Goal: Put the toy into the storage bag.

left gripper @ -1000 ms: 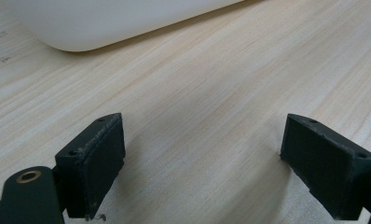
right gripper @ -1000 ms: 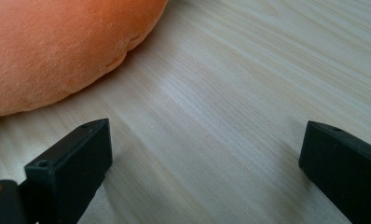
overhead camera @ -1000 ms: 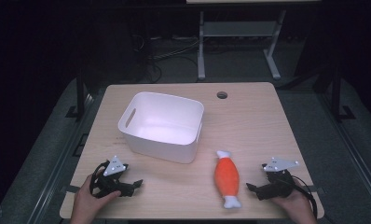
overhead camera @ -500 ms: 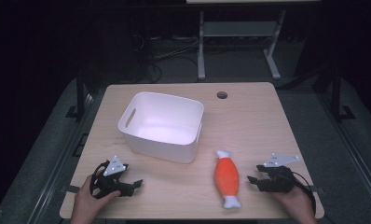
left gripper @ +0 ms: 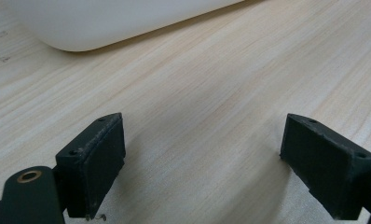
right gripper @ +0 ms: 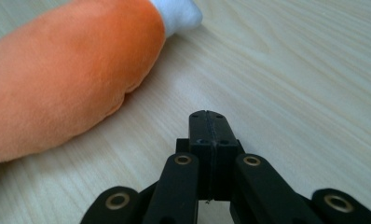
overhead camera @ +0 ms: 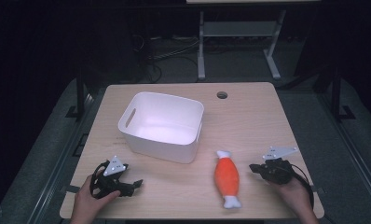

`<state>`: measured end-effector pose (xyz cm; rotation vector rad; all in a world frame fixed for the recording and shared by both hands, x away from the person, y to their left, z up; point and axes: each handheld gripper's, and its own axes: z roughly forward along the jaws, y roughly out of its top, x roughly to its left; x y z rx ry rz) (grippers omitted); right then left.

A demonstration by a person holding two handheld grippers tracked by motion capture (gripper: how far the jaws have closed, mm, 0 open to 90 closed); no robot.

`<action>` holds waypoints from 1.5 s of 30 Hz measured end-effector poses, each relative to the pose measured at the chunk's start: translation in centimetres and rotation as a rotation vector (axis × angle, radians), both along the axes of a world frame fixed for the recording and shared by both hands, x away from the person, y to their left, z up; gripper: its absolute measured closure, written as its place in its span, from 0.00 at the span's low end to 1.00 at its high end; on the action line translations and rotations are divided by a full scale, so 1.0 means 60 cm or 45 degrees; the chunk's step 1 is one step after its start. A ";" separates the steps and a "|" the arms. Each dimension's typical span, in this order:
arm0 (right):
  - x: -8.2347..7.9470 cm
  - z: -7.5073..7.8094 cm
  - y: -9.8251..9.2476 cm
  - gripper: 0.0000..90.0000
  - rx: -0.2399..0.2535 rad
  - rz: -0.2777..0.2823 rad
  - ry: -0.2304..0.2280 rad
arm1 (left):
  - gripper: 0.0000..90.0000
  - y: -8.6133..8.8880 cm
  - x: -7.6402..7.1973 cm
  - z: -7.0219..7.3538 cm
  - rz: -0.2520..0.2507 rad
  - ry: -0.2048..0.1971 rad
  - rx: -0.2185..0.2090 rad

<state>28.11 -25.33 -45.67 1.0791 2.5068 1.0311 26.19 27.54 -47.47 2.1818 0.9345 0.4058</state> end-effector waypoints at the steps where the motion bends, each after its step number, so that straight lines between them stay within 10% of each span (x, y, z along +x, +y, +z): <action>1: 0.002 0.001 0.000 0.99 -0.001 0.006 -0.002 | 0.14 0.000 0.000 0.000 0.000 0.001 0.000; 45: 0.103 0.003 0.083 0.99 0.027 0.142 0.033 | 0.14 0.000 0.000 0.000 0.003 0.003 -0.003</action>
